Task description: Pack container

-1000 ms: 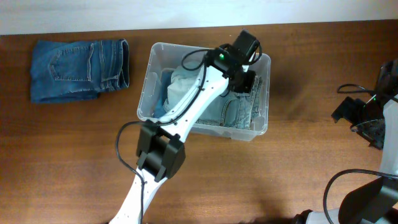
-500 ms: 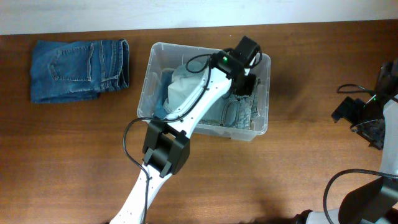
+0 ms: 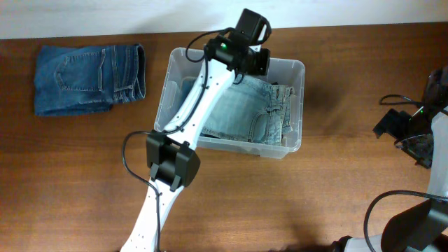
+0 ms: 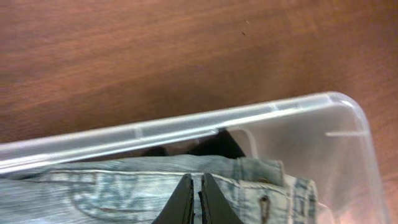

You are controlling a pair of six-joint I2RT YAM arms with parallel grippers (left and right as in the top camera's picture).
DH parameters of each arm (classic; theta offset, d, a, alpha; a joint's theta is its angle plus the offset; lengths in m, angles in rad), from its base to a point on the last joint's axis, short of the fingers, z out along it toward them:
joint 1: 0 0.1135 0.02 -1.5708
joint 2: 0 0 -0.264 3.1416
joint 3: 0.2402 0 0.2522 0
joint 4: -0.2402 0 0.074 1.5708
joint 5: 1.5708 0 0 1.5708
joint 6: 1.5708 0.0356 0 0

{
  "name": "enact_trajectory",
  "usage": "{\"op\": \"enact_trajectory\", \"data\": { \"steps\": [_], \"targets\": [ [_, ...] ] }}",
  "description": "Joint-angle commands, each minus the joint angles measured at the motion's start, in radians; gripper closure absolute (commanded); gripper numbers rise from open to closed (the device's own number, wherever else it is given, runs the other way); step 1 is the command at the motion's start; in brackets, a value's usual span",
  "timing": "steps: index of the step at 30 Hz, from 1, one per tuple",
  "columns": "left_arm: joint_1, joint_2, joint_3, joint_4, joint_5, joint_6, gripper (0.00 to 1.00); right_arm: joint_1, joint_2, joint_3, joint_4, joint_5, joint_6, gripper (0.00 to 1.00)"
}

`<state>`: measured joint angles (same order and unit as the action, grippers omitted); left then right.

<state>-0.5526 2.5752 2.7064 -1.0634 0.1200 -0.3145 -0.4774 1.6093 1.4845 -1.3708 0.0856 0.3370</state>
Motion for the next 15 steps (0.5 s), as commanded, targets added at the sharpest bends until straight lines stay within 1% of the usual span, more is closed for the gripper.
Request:
{"op": "enact_trajectory", "data": {
  "steps": [1, 15],
  "targets": [
    [0.013, 0.008, 0.012, 0.008, -0.036, -0.006, 0.93, -0.001, 0.000, -0.001, 0.001, 0.002, 0.009, 0.02],
    [0.007, 0.024, 0.012, 0.005, -0.037, -0.006, 0.93, -0.001, 0.000, -0.001, 0.001, 0.001, 0.009, 0.01]
  ]
}}
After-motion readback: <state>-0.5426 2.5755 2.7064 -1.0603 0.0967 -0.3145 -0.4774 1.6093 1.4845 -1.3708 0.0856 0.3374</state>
